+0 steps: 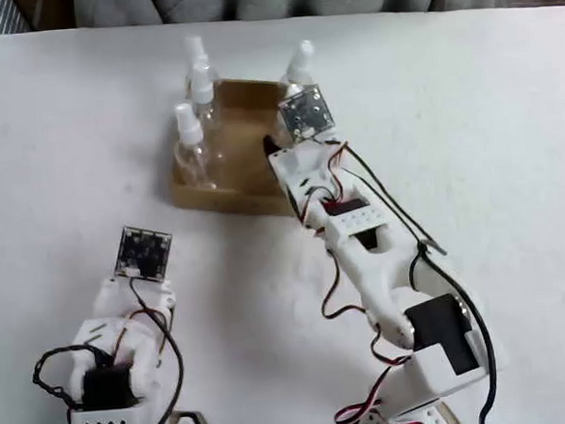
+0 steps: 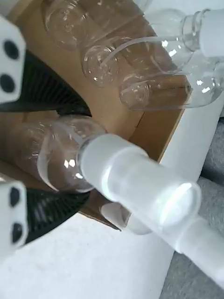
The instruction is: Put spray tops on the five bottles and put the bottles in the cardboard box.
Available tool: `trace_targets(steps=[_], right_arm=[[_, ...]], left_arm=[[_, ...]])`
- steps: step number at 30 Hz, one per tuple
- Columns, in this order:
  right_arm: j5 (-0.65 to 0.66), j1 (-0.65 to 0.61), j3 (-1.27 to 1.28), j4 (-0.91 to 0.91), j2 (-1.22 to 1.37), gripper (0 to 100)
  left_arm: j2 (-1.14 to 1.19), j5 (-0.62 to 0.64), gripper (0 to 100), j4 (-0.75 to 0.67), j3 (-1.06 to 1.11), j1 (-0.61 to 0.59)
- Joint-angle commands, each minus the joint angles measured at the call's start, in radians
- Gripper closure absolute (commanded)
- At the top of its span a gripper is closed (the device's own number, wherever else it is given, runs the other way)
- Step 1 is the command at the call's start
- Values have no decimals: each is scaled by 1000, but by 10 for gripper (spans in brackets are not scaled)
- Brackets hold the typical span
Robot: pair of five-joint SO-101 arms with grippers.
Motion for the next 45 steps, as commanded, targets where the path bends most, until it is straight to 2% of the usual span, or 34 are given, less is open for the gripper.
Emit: trace_targets(steps=[1, 7, 14, 31, 37, 45], right_arm=[[15, 4, -17, 35, -4, 984], [15, -7, -17, 53, -5, 970], [15, -8, -18, 122, -5, 814], [15, -64, -17, 122, -5, 813], [15, -62, -15, 125, -5, 722], [15, -62, -15, 125, -5, 717]], left_arm=[[-16, -8, 980, -15, -2, 8], [-16, -8, 980, -15, -2, 8], [-16, -8, 980, -15, -2, 8], [-16, -8, 980, -15, -2, 8], [-16, -8, 980, -15, -2, 8], [-16, -8, 980, -15, -2, 8]])
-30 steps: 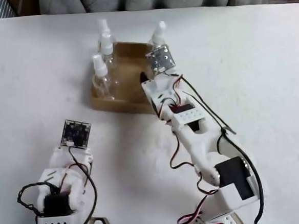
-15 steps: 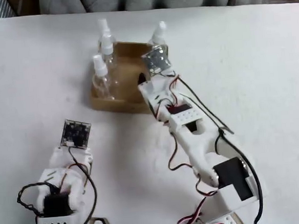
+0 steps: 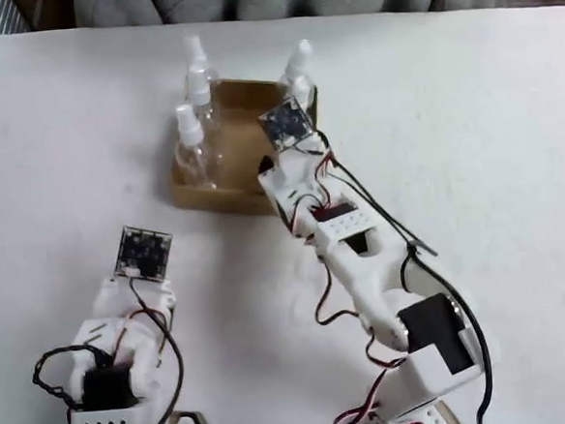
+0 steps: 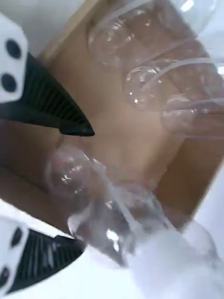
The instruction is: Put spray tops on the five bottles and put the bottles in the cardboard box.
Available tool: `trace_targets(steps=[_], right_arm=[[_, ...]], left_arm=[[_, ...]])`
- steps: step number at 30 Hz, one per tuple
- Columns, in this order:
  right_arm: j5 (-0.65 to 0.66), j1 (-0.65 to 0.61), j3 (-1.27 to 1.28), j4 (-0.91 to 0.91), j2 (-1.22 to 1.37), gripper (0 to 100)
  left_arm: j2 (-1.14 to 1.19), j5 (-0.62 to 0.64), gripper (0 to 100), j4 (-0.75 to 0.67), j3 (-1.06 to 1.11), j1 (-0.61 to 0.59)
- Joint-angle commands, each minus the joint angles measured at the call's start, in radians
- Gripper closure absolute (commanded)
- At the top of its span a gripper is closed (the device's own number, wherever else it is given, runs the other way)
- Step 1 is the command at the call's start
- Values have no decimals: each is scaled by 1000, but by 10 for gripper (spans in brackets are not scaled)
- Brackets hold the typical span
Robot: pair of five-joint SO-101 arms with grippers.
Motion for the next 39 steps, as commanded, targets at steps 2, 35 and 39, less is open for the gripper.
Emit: trace_targets(steps=[2, 35, 39], right_arm=[[12, -7, -21, 2, -13, 716], [11, -1, 14, 2, -94, 716], [11, -18, 69, 2, -179, 716]], left_arm=[[-16, -6, 980, -15, -2, 8], [-16, -6, 980, -51, -2, 10], [-16, -6, 980, -51, -2, 10]])
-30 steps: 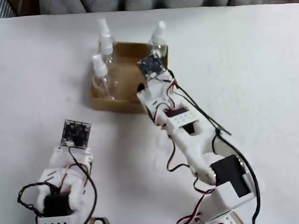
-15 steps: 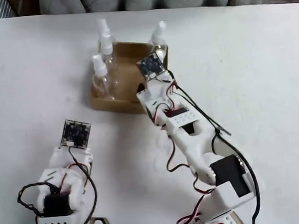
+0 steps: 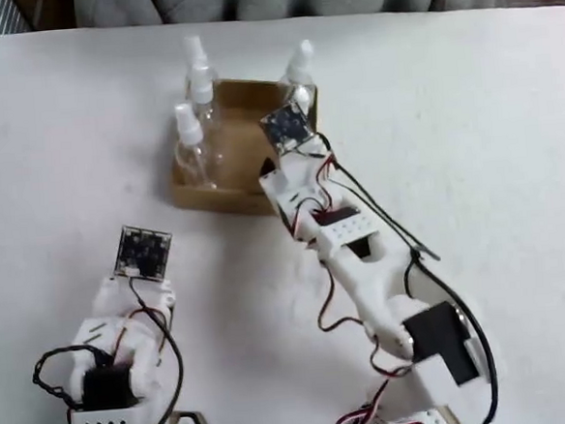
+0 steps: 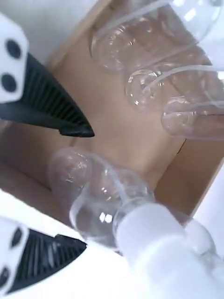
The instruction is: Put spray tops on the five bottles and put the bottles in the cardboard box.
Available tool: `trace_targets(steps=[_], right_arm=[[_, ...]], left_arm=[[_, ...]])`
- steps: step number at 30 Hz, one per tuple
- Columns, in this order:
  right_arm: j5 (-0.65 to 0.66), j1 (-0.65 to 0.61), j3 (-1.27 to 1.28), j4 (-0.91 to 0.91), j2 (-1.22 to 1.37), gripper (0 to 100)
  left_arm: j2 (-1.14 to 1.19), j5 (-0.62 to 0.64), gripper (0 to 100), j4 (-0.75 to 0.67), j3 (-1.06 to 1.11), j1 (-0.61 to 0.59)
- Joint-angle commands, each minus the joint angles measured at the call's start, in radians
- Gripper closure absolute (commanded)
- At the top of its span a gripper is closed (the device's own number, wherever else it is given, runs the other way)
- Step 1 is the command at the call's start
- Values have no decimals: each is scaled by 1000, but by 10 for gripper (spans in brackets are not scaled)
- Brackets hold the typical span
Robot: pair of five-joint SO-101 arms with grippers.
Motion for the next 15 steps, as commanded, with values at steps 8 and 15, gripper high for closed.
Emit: trace_targets(steps=[8, 15], right_arm=[[12, -21, 112, 5, -239, 716], [8, -4, 144, 275, -433, 718]], left_arm=[[-16, -6, 980, -34, -2, 8], [-16, -6, 980, -34, -2, 8]])
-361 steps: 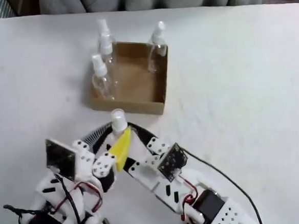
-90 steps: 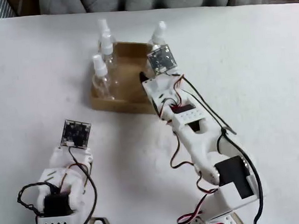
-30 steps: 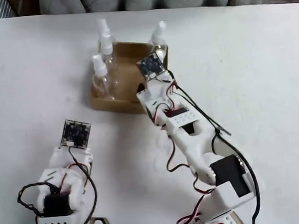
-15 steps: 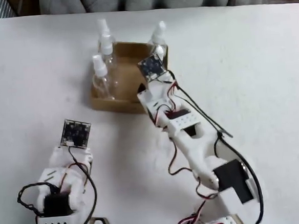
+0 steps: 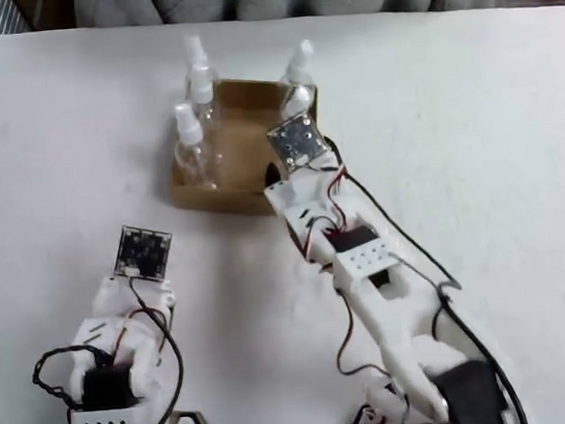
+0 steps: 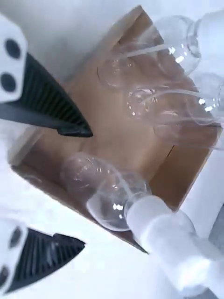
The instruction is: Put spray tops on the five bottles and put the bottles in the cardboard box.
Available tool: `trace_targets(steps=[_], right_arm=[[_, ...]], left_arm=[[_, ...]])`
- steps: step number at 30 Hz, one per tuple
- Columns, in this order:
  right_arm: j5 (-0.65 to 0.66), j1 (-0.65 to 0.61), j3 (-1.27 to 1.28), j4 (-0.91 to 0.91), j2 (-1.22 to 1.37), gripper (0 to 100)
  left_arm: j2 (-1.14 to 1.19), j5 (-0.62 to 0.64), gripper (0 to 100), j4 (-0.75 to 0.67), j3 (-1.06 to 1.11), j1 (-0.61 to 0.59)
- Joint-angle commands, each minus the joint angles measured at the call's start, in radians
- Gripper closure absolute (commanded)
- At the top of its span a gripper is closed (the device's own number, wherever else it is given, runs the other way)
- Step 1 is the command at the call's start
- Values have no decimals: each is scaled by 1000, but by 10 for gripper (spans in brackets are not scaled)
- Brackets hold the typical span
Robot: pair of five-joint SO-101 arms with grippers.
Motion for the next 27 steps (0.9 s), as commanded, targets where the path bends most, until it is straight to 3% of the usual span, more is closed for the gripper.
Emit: trace_targets(steps=[1, 6, 11, 21, 27], right_arm=[[6, 12, -11, 163, -127, 718], [3, 18, -9, 337, -217, 719], [3, 58, 52, 378, -289, 724], [3, 140, 215, 378, -424, 980], [12, 200, 341, 380, -522, 980]], left_arm=[[-16, -6, 980, -34, -2, 8], [-16, -6, 980, -34, -2, 8], [-16, -6, 980, -34, -2, 7], [-16, -6, 980, -34, -2, 7], [-16, -6, 980, -34, -2, 7]])
